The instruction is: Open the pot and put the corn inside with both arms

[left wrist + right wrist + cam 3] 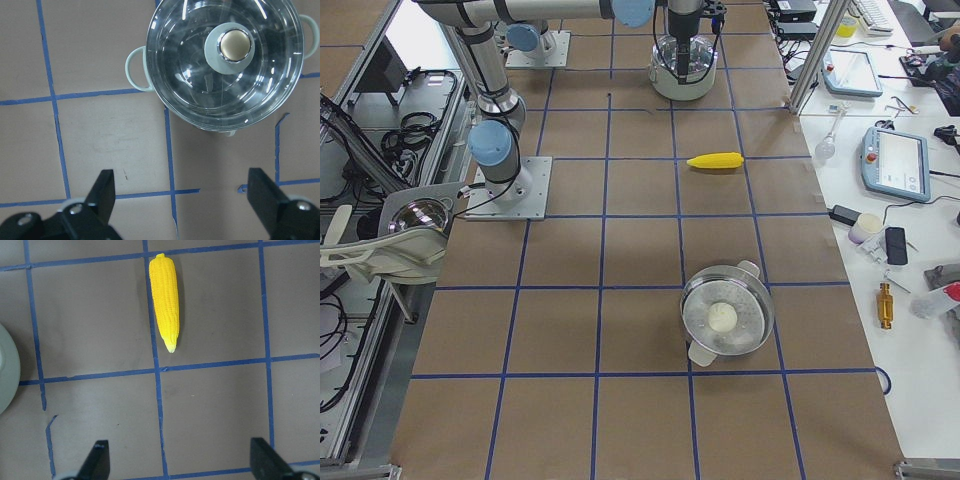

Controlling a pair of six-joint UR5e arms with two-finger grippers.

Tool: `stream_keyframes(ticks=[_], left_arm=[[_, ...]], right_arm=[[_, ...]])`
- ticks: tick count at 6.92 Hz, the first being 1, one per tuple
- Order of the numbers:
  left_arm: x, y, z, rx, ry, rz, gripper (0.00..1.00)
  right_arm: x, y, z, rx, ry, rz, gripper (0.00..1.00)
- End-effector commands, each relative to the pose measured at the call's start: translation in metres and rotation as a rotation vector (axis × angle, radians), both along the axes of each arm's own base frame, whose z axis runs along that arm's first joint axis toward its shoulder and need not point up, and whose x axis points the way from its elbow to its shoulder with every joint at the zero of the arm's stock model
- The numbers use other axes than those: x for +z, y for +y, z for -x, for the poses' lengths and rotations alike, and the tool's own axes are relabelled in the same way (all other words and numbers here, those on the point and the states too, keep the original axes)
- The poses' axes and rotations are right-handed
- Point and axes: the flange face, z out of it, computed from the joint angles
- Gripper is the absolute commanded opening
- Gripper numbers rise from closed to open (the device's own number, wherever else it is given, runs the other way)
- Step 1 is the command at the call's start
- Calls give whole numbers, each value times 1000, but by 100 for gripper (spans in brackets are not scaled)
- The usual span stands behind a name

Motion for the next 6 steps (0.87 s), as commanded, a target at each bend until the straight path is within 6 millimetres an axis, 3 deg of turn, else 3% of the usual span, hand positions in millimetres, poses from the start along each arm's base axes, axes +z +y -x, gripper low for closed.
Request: stream_keyframes(ticks=[1,3,4,6], left_arm=[[-17,-26,3,20,4,-6,94],[-36,-57,17,50,12,4,95],[-44,-71,48,4,1,42,97],[-108,-108,65,90,11,-4,96]], right_arm=[[0,0,0,1,0,0,100],[-1,0,0,1,0,-1,100],[0,-1,0,-1,0,0,100],[-1,0,0,-1,0,-1,100]])
